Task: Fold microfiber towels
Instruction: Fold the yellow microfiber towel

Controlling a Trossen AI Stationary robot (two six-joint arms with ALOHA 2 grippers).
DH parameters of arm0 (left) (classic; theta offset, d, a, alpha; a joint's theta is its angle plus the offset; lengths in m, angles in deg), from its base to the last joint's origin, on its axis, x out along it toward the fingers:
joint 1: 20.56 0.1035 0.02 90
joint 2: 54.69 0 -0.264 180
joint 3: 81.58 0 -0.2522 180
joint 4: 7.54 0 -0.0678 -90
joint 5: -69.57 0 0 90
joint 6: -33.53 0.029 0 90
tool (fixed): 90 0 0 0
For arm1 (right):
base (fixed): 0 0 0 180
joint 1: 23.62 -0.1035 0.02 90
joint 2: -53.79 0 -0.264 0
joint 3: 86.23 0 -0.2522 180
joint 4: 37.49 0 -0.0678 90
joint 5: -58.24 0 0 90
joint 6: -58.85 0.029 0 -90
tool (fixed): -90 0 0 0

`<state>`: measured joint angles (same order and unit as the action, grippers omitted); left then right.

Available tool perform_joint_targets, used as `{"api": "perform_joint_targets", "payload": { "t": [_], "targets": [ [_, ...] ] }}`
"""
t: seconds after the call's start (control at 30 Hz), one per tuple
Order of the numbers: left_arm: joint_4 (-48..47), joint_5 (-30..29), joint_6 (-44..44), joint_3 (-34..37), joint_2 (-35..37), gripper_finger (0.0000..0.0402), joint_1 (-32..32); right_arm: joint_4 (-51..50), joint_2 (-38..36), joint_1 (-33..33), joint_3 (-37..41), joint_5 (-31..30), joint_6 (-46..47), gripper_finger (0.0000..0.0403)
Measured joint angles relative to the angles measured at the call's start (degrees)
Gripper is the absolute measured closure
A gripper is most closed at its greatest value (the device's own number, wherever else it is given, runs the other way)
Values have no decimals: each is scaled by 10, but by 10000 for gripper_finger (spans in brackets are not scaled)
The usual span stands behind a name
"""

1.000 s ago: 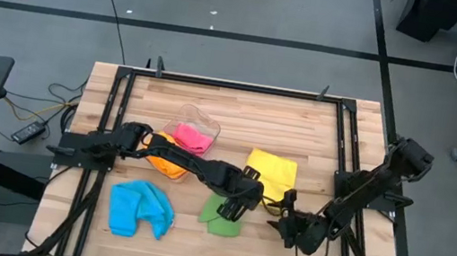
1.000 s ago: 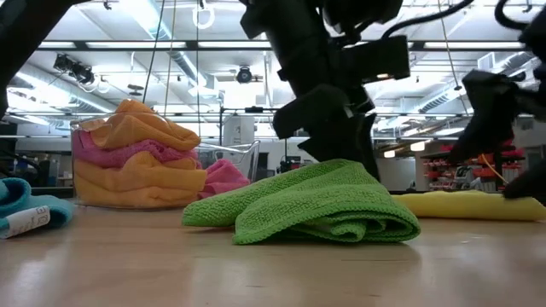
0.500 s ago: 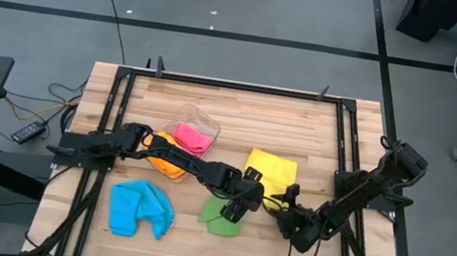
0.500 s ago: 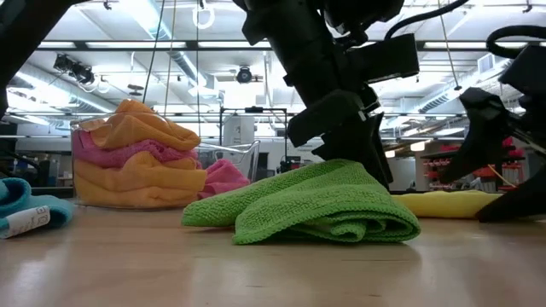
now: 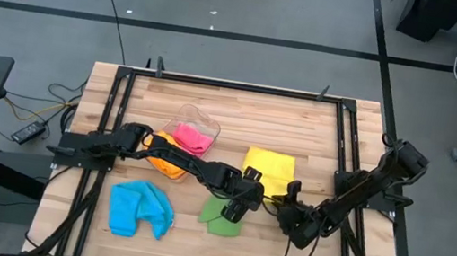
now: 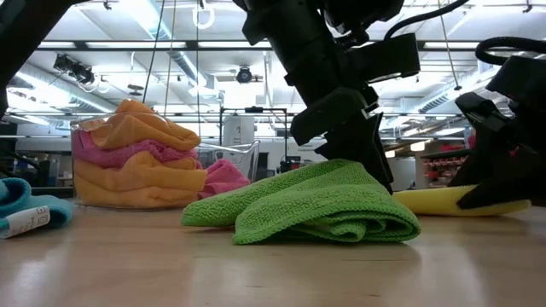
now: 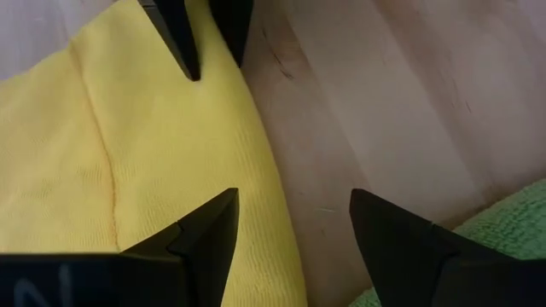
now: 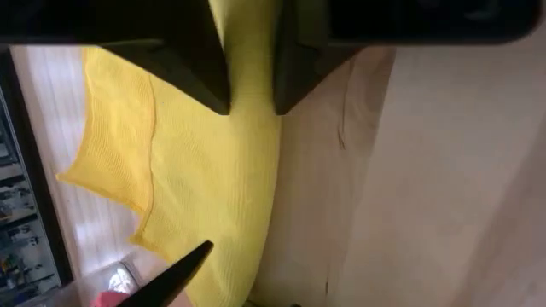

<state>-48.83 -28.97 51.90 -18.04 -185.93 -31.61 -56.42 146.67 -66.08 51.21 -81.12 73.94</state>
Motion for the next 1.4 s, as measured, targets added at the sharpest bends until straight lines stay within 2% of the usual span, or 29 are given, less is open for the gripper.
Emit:
{"api": "perform_joint_targets", "payload": {
  "t": [0.13,0.2,0.43,0.6,0.8,0.93,1.17,1.4],
  "targets": [
    [18,0,-14,0,0,165,0,0,-11,0,1,12,0,349],
    [27,-3,-27,0,0,162,0,0,-13,1,1,15,4,359],
    [29,-8,-42,0,0,155,0,3,-15,20,-4,15,57,363],
    [20,-13,-43,0,-15,163,0,4,-15,27,-22,15,57,363],
    [25,-77,-42,-3,-39,177,4,-10,-43,28,-29,22,63,363],
    [32,-89,-47,-2,-40,192,5,-22,-68,31,-29,50,83,363],
    [26,-116,-45,-5,-40,256,3,-30,-101,30,-29,84,93,363],
    [6,-120,-42,-5,-37,378,4,-48,-96,31,-29,127,96,358]
  ]
}}
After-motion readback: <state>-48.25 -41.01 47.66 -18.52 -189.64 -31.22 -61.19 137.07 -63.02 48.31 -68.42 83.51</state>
